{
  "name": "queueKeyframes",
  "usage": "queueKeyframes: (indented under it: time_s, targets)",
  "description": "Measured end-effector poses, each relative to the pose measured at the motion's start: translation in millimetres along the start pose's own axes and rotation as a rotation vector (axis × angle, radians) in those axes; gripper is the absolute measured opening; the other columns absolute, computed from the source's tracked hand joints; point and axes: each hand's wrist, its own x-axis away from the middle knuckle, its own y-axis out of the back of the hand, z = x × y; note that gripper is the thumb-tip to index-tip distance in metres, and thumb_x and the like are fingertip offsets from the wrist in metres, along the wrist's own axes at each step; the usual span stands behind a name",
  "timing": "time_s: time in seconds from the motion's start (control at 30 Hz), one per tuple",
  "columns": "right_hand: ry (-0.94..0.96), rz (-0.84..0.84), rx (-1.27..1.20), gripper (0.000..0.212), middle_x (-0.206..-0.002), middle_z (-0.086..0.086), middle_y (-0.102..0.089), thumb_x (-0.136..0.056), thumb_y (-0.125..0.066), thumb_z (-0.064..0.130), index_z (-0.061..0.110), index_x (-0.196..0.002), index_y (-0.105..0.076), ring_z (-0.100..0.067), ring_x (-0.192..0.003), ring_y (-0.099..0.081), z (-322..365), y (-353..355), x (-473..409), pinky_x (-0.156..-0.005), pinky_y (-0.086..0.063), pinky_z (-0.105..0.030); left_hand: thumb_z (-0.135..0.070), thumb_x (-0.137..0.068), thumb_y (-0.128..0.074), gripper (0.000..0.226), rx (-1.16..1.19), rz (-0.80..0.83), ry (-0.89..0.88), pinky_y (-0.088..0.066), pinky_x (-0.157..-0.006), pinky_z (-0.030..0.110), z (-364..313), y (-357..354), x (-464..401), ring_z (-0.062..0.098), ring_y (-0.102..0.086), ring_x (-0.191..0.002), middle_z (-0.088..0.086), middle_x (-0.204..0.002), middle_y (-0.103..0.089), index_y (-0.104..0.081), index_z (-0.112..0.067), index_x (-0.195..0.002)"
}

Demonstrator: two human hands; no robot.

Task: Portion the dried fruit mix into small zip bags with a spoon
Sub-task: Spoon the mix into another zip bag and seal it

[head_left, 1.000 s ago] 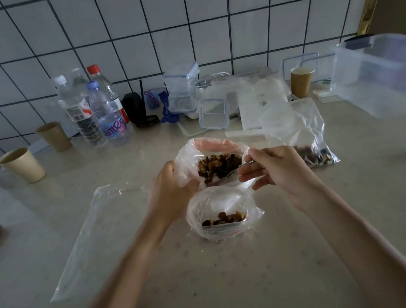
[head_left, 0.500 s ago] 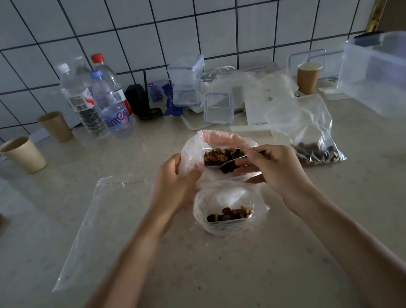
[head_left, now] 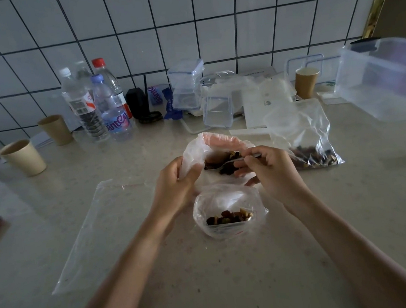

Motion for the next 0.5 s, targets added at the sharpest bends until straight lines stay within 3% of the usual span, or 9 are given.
queueKeyframes:
  time_s: [0.2, 0.4, 0.5]
  targets:
    - [-0.114, -0.037, -0.151, 0.019, -0.096, -0.012, -0.078, -0.106, -0.047, 0.000, 0.004, -0.111, -0.065, -0.023, -0.081, -0.078, 5, 4, -2, -0.056, -0.062, -0.033, -0.035, -0.103, -0.064, 0.020, -0.005, -0.036, -0.016, -0.061, -0.083, 0.057, -3, 1, 2, 0.026, -0.075, -0.089, 0.004, -0.096, -0.077, -0.071, -0.017, -0.109]
    - [-0.165, -0.071, -0.302, 0.022, -0.095, -0.022, -0.076, -0.106, -0.042, -0.001, -0.003, -0.111, -0.064, -0.031, -0.081, -0.077, 14, 12, 1, -0.056, -0.060, -0.038, -0.040, -0.103, -0.063, 0.019, -0.041, -0.062, -0.031, -0.064, -0.077, 0.046, -1, 2, 0, 0.015, -0.075, -0.084, -0.004, -0.093, -0.078, -0.071, -0.024, -0.110]
    - [-0.154, -0.098, -0.385, 0.022, -0.094, -0.024, -0.075, -0.105, -0.043, -0.002, -0.005, -0.111, -0.064, -0.031, -0.076, -0.076, 18, 18, 1, -0.055, -0.056, -0.038, -0.043, -0.100, -0.064, 0.018, -0.099, -0.079, -0.041, -0.063, -0.079, 0.053, 2, 4, -5, 0.018, -0.074, -0.084, -0.005, -0.092, -0.077, -0.071, -0.027, -0.104]
